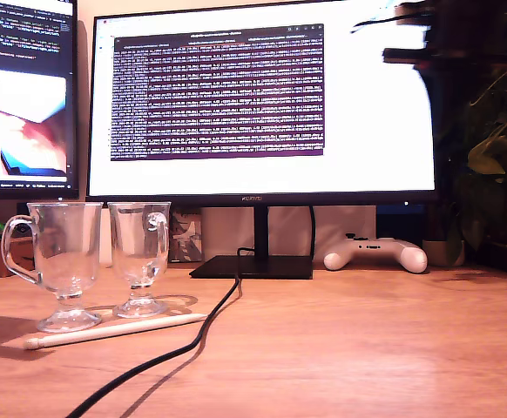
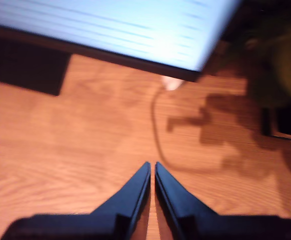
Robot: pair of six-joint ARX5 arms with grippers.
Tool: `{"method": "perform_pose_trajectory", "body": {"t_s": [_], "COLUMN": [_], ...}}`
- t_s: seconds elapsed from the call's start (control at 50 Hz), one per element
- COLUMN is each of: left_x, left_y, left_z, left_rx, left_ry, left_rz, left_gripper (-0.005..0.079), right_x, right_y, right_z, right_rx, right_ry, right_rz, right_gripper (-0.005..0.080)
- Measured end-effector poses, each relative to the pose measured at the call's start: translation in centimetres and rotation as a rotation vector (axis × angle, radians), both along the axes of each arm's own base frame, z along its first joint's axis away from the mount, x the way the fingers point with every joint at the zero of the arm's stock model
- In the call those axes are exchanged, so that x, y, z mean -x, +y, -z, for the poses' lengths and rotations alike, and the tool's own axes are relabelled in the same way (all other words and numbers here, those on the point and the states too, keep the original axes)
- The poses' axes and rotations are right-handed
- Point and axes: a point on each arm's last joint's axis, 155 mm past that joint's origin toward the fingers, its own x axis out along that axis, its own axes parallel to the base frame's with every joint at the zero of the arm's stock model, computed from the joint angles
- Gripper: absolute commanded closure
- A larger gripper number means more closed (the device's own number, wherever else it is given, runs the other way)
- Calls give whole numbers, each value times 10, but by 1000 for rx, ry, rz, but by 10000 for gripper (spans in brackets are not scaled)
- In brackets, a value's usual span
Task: Pick the small glass cups in front of you with each of your hands, and place them behind the white pen
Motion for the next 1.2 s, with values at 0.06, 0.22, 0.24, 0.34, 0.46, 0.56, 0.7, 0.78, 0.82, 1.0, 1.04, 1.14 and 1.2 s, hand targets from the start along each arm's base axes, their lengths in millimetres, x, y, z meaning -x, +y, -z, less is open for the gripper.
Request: {"method": "perform_pose_trajectory", "body": {"t_s": [0.06,0.22,0.24,0.34,0.46,0.56,0.7,0.78,0.82,1.0,1.04,1.14,1.2], "left_x": [-4,-16,-18,-24,-31,-35,-38,-35,-33,-31,-33,-31,-27], "left_y": [-1,-4,-4,-4,-2,-1,-1,1,1,7,9,12,15], "left_z": [-5,-23,-25,-35,-46,-53,-48,-26,-16,1,-1,2,7], "left_rx": [26,86,88,106,106,109,117,118,114,101,96,91,86], "left_ry": [-20,-89,-97,-140,-192,-229,-258,-226,-214,-206,-221,-230,-239], "left_rz": [-16,-46,-45,-52,-65,-74,-81,-90,-92,-122,-131,-142,-153], "left_gripper": [764,764,764,764,764,764,764,764,764,764,764,764,764], "right_x": [7,26,27,40,55,68,85,95,99,119,123,133,135], "right_y": [-2,-10,-10,-12,-21,-36,-66,-81,-88,-103,-104,-104,-104], "right_z": [-4,-15,-15,-10,3,12,20,21,21,24,28,42,45], "right_rx": [-5,-18,-20,-15,-15,-10,7,20,22,30,34,24,16], "right_ry": [-35,-145,-158,-201,-223,-225,-250,-281,-300,-377,-382,-381,-388], "right_rz": [2,10,10,-4,15,48,120,153,173,223,220,213,212], "right_gripper": [765,765,765,765,765,765,765,765,765,765,765,765,765]}}
